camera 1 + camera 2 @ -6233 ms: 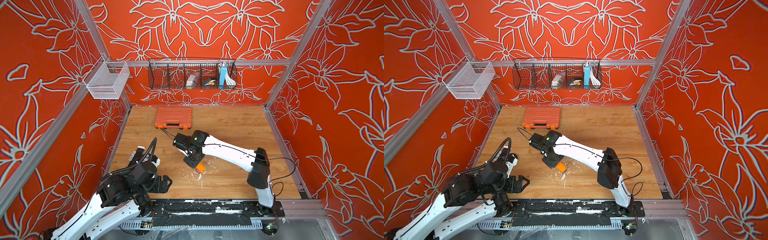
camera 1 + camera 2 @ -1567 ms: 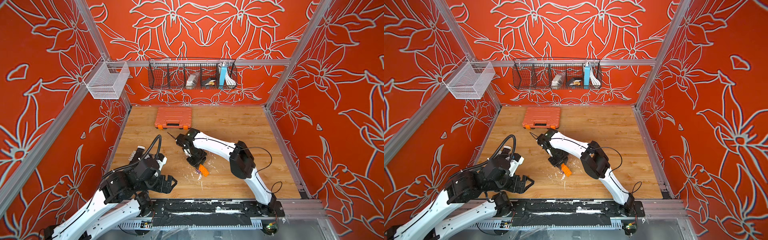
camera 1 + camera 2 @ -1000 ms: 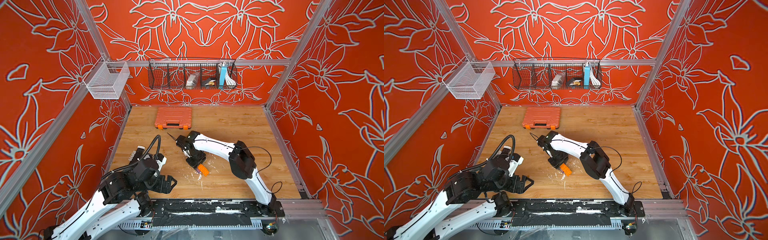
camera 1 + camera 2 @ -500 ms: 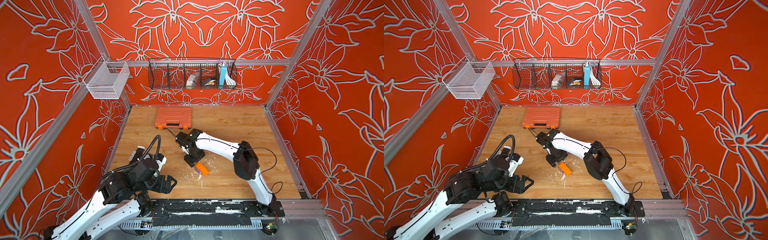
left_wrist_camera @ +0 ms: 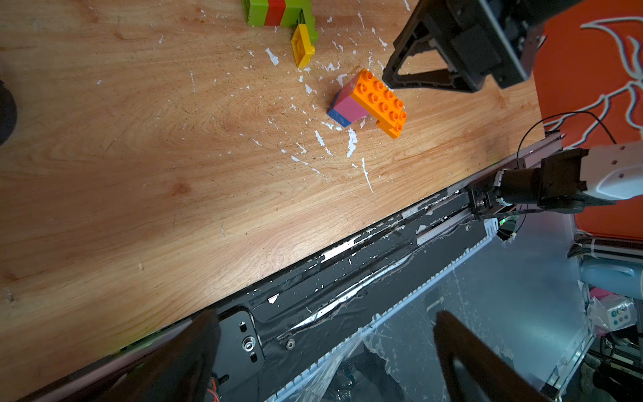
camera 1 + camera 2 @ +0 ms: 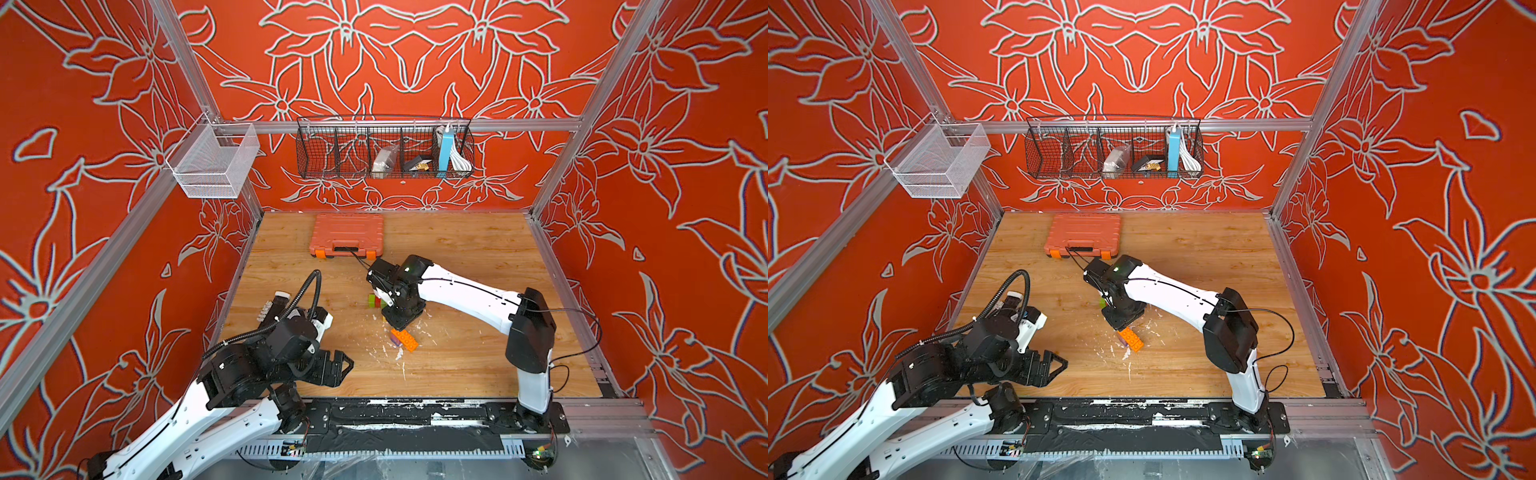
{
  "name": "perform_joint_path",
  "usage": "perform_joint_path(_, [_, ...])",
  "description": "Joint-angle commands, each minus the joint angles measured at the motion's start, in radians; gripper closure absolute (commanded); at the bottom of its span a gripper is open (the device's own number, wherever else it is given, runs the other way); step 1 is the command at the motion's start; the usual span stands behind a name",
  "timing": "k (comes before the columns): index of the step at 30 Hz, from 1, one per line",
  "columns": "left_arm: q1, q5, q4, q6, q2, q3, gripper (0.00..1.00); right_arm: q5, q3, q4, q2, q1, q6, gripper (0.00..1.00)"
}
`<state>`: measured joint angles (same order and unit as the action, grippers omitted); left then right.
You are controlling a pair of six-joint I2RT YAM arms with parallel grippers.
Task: Assemble the letter r with lego
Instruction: Assemble the lego brick with the lego brick.
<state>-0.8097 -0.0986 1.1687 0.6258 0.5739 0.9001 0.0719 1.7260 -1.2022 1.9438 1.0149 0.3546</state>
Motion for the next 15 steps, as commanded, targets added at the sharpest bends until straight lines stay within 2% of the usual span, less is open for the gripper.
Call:
perform_joint_path(1, [0.007,0.018,0.024,0.005,0.016,-0.009,0.04,-0.033,-0.015,0.017,0.006,0.003,-0.006,0.64])
perform_joint_path(15, [0.007,0.027,0.043,0.019,0.048,-0.013,0.05,-0.043,-0.038,0.027,0.057,0.002,-0.040,0.69])
